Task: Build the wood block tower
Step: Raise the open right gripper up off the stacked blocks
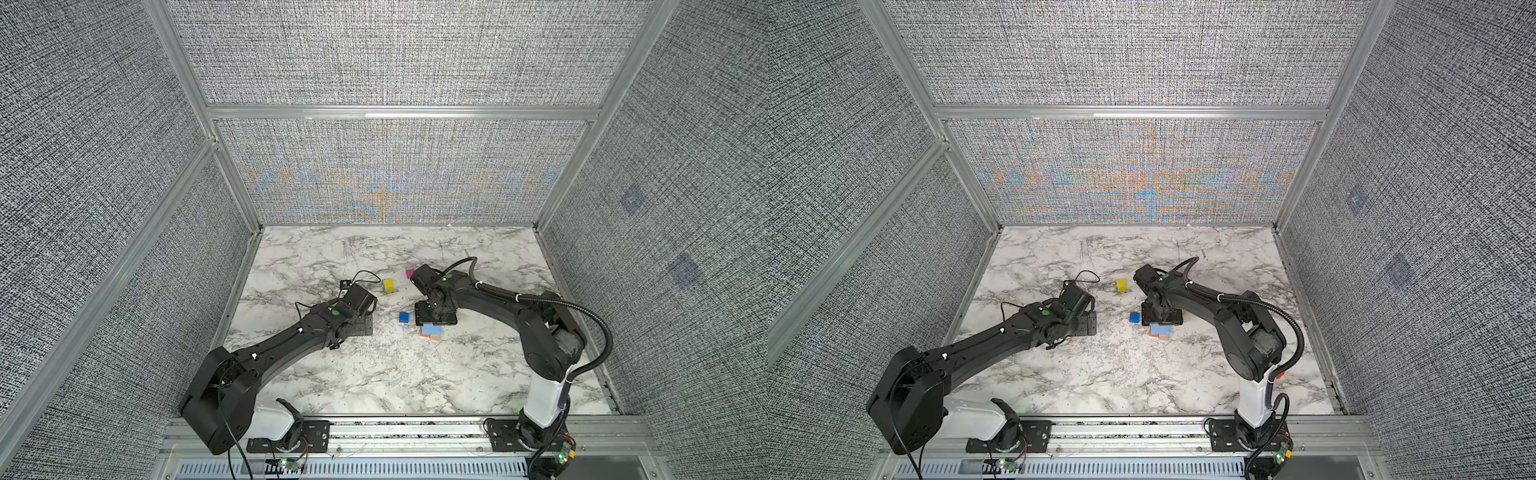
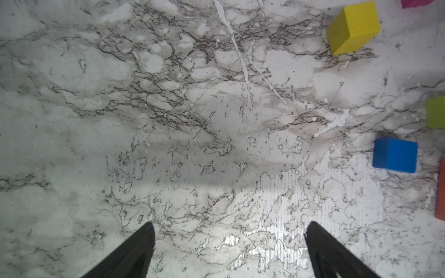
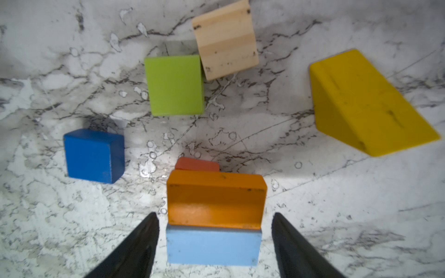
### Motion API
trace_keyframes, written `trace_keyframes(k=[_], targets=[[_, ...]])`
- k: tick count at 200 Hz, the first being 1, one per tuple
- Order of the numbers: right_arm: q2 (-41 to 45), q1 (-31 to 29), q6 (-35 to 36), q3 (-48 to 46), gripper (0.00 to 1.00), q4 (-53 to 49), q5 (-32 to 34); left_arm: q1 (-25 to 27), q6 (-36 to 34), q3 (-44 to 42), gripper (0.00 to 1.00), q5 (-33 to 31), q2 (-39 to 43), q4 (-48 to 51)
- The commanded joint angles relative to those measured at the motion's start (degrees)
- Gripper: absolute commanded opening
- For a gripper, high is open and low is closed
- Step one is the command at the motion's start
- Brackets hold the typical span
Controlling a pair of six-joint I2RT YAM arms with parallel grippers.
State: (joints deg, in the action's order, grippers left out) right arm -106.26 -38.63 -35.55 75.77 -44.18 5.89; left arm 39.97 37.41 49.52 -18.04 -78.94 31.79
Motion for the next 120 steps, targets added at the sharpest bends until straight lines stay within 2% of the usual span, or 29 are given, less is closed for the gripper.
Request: trace_keyframes(k=[1,38,72,120], targets=[[2.09,0.0,0.83,0.3,0.79,-1.15,1.21,-0.1,-1.08,1.29,0.99,0.15,-0.05,0.97],[6.46,0.55,2.79,0.04,0.8,-1.18,1.18,-0.11,-2.39,3.94,0.98,2.97,-1.01,1.44],[11.74,2.44,4.85,-2.1,0.79,-0.21,-0.68,-0.13,-2.87,6.93,0.89,5.55,-2.87,2.93],[20.0,8.23,8.37,-8.18,0.68,2.12,-4.64,-0.05,-3.13,12.4,0.88,5.3,-7.52,5.98]])
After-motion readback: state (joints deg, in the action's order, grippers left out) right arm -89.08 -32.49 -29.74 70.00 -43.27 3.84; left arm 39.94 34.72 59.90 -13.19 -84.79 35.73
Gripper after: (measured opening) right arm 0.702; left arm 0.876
